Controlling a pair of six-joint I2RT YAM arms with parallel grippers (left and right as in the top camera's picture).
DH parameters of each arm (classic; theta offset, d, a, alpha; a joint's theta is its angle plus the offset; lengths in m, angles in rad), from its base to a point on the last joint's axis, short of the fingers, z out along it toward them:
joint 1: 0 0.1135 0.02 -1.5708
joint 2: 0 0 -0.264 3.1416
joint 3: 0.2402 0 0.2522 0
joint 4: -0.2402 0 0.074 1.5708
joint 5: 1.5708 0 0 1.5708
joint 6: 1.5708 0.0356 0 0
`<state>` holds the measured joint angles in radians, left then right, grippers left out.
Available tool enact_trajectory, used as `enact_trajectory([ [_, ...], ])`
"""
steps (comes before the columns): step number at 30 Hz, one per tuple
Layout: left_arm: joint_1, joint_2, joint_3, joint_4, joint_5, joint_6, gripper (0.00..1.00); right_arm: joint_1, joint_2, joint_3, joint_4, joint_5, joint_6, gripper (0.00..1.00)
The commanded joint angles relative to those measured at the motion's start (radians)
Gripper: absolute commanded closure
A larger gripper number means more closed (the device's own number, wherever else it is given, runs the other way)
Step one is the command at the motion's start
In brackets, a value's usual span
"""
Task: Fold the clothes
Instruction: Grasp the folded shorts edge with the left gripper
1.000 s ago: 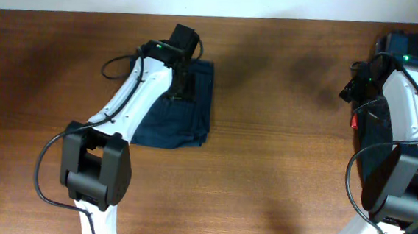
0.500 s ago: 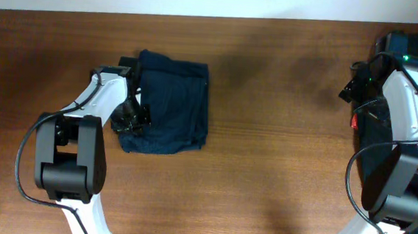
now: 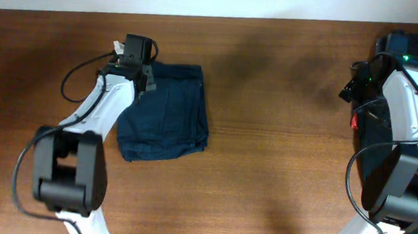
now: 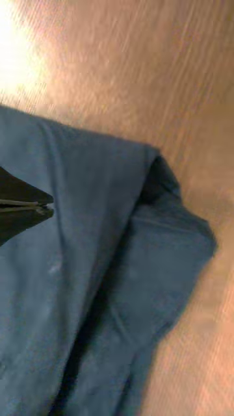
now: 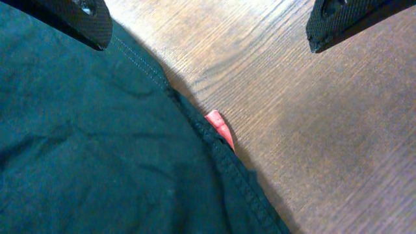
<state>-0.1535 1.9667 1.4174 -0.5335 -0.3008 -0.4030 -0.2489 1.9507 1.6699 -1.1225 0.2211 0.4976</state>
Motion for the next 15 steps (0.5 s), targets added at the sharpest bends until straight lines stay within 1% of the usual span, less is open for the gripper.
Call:
enact_trajectory([
  [1, 0.011, 0.127, 0.001, 0.037, -0.018, 0.056, 0.99, -0.001, -0.008, 0.011, 0.0, 0.019, 0.009, 0.01],
  [2, 0.021, 0.156, 0.001, 0.047, -0.018, 0.083, 0.99, -0.001, -0.008, 0.011, 0.0, 0.019, 0.009, 0.01],
  [4, 0.034, 0.163, 0.003, 0.032, -0.018, 0.084, 0.99, -0.001, -0.008, 0.011, 0.0, 0.019, 0.009, 0.01],
  [6, 0.032, 0.097, 0.082, -0.083, -0.017, 0.095, 0.98, -0.001, -0.008, 0.011, 0.0, 0.019, 0.009, 0.01],
  [7, 0.031, 0.048, 0.124, -0.139, -0.017, 0.094, 0.9, -0.001, -0.008, 0.011, 0.001, 0.019, 0.009, 0.01],
  [8, 0.031, -0.039, 0.171, -0.222, -0.003, 0.094, 0.85, -0.001, -0.008, 0.011, 0.0, 0.019, 0.009, 0.01],
  [10, 0.032, -0.217, 0.187, -0.431, 0.14, 0.094, 0.81, -0.001, -0.008, 0.011, 0.0, 0.019, 0.009, 0.01],
  [11, 0.032, -0.251, 0.187, -0.491, 0.16, 0.094, 0.8, -0.001, -0.008, 0.011, 0.0, 0.019, 0.009, 0.01],
  [13, 0.032, -0.267, 0.182, -0.665, 0.247, 0.094, 0.8, -0.001, -0.008, 0.011, 0.0, 0.019, 0.009, 0.01],
  [14, 0.031, -0.263, 0.163, -0.71, 0.272, 0.095, 0.82, -0.001, -0.008, 0.011, 0.0, 0.019, 0.009, 0.01],
  [15, 0.03, -0.263, 0.117, -0.718, 0.279, 0.095, 0.93, -0.001, -0.008, 0.011, 0.0, 0.019, 0.009, 0.01],
])
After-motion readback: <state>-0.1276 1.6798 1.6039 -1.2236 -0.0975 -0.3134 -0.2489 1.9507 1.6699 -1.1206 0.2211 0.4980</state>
